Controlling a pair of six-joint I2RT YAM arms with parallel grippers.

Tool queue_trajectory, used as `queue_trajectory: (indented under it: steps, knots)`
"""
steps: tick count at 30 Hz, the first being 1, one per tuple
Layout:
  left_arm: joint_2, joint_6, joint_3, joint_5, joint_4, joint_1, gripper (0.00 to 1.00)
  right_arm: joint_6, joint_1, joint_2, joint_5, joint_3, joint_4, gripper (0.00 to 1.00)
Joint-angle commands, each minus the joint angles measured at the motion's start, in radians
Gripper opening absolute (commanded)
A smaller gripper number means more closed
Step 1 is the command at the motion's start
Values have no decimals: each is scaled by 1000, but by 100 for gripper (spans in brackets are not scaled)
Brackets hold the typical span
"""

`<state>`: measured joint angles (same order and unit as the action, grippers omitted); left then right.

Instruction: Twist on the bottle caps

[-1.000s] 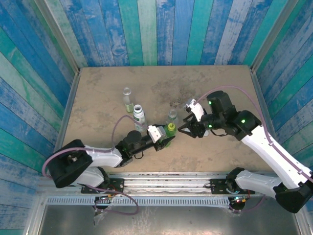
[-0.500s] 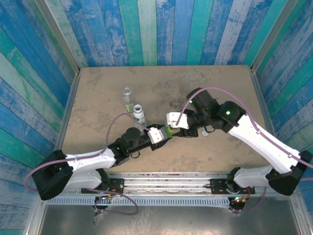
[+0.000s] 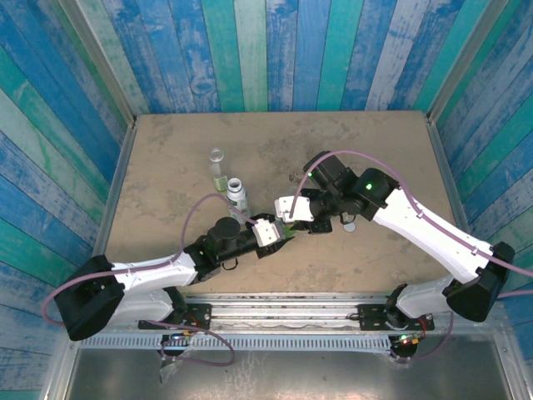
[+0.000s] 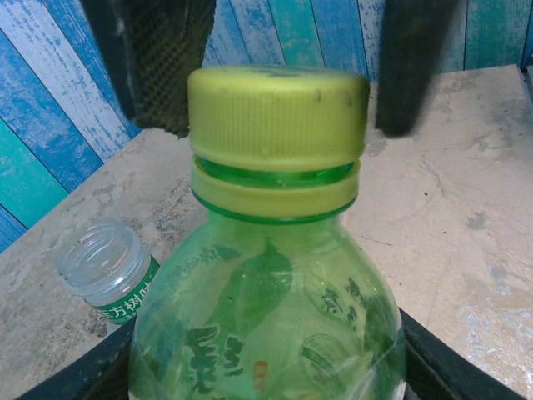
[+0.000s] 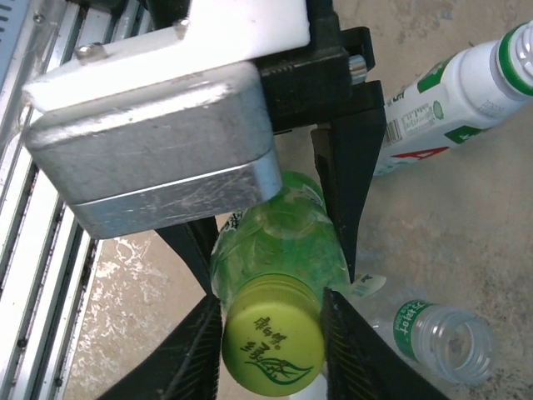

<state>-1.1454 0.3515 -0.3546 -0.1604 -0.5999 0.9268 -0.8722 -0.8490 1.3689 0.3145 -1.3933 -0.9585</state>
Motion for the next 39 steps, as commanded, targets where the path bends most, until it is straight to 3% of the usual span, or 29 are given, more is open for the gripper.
queue_trajectory:
  steps: [1,5,7,9,12,13,16,19,23,26,28,32,34,39]
  knots:
    - [40,-3,-6,2,-25,-4,61,5,-9,10,-32,-13,-31,24]
    - [47,-15,4,21,-68,-4,61,139,-8,7,-110,-9,-6,9]
    - [44,-21,7,53,-110,-3,60,264,-8,0,-135,3,29,7]
    - [34,-26,12,98,-165,-3,60,500,-8,-17,-199,35,105,7]
    - [13,-23,9,136,-218,-5,60,996,-7,-45,-290,81,184,3]
    - [7,-20,8,136,-232,-5,60,1167,-5,-51,-287,93,182,1]
    - [-3,-19,9,113,-237,-11,60,1352,-14,-65,-144,132,203,8]
    - [2,-19,15,96,-221,-11,60,1277,-15,-104,-154,156,204,19]
    - [30,-21,28,84,-172,-11,60,1044,-1,-165,-150,148,196,39]
    - [56,-17,44,75,-135,-11,60,773,7,-209,-90,139,189,49]
    - [72,-7,54,59,-116,-13,60,506,7,-235,-9,141,165,55]
    - [93,16,60,25,-85,-13,61,159,2,-247,56,136,116,57]
    - [97,22,59,16,-84,-13,61,43,-9,-209,28,99,67,57]
    - [82,23,57,0,-93,-13,61,-64,-26,-88,-60,6,-14,53]
